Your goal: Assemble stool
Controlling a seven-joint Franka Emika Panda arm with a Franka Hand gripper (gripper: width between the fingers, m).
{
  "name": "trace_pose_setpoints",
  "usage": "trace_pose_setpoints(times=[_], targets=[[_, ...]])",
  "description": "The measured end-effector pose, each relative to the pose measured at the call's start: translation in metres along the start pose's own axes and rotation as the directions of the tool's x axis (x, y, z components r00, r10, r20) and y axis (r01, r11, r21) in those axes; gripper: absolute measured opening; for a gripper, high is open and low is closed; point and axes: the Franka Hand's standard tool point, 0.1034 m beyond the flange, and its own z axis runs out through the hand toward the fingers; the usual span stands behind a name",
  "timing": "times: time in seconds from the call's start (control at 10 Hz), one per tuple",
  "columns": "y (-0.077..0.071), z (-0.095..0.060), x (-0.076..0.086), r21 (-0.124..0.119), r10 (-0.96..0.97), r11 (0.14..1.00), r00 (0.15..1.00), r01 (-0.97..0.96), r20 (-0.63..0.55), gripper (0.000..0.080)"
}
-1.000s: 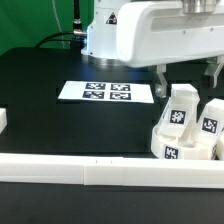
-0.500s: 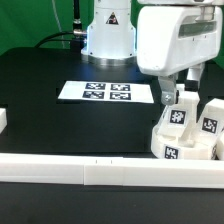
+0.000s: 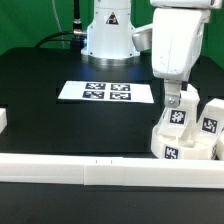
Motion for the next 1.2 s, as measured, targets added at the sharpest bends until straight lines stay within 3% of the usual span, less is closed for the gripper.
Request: trace_pose_setpoints(times=[0.1,0.2,0.3,0.4,0.7,0.9,1.2], targets=[[0.0,0.0,-0.0001,0.0,0.003,1.0,1.0,-0.003,0.0,0.0623],[0.0001,0.0,-0.0003,0.0,0.004,1.0,1.0,-0.004,0.0,0.045],[0.0004,-0.0001,-0.0004,-0.001,0.004,1.0,1.0,-0.004,0.0,0.045],[0.0005,-0.0001,-0.0006,-0.001,0.005,1.0,1.0,-0.005,0.0,0.0334],[0.0006,-0.0001,-0.001,-0.001,0.032,0.999,0.999,-0.032,0.0,0.0334],[0.0007,-0.0003,-0.0009,0.0,0.22,0.975,0.975,-0.22,-0.002,0.0334],[0.0014,0.0001,-0.0009,-0.002,0.505,0.863,0.863,-0.505,-0.016,0.0334]])
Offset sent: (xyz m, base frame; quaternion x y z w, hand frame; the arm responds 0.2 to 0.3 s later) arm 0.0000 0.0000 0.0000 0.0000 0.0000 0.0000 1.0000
